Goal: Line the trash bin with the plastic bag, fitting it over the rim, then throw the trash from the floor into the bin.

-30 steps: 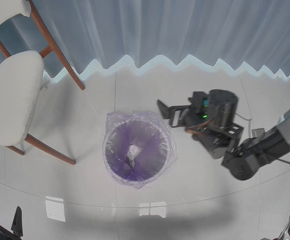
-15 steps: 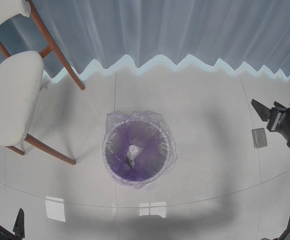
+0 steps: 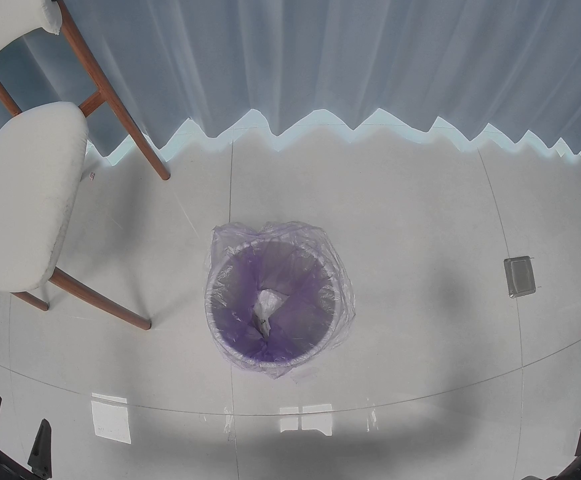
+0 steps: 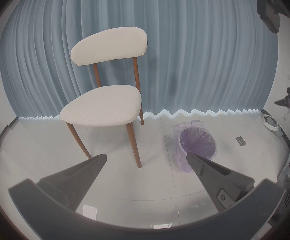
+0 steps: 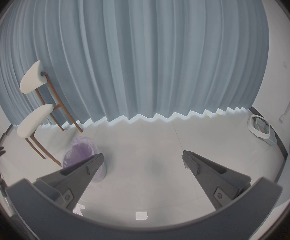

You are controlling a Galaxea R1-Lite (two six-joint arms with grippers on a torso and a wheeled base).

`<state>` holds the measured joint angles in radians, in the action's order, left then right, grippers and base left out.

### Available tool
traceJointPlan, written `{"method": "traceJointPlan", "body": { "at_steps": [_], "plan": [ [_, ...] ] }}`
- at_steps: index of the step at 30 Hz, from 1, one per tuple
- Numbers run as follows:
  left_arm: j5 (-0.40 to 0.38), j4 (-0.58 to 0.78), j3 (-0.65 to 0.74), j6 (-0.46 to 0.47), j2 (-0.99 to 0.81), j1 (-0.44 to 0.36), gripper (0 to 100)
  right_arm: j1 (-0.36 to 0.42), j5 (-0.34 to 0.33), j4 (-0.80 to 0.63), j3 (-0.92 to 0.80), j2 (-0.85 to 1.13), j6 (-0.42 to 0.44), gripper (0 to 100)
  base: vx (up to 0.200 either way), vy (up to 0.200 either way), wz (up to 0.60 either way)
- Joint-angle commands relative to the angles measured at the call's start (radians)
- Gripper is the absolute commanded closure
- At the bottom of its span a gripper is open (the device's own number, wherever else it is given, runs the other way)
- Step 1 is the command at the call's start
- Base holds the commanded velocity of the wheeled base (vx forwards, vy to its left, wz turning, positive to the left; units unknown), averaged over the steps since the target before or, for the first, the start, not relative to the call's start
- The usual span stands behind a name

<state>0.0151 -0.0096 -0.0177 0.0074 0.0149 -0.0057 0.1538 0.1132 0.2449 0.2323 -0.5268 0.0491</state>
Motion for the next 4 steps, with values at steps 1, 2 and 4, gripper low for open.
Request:
{"method": "traceJointPlan", "body": {
  "at_steps": [1, 2, 4],
  "plan": [
    [-0.014, 0.005, 0.018, -0.003, -0.009, 0.0, 0, -0.155, -0.095, -0.253, -0.228, 0.527, -0.029, 0, 0.0, 0.0, 0.0],
    [-0.012, 0.005, 0.018, -0.004, -0.009, 0.0, 0, -0.155, -0.095, -0.254, -0.228, 0.527, -0.034, 0, 0.0, 0.0, 0.0],
    [-0.012, 0.005, 0.018, -0.004, -0.009, 0.0, 0, -0.155, -0.093, -0.253, -0.228, 0.527, -0.035, 0, 0.0, 0.0, 0.0]
  ]
}}
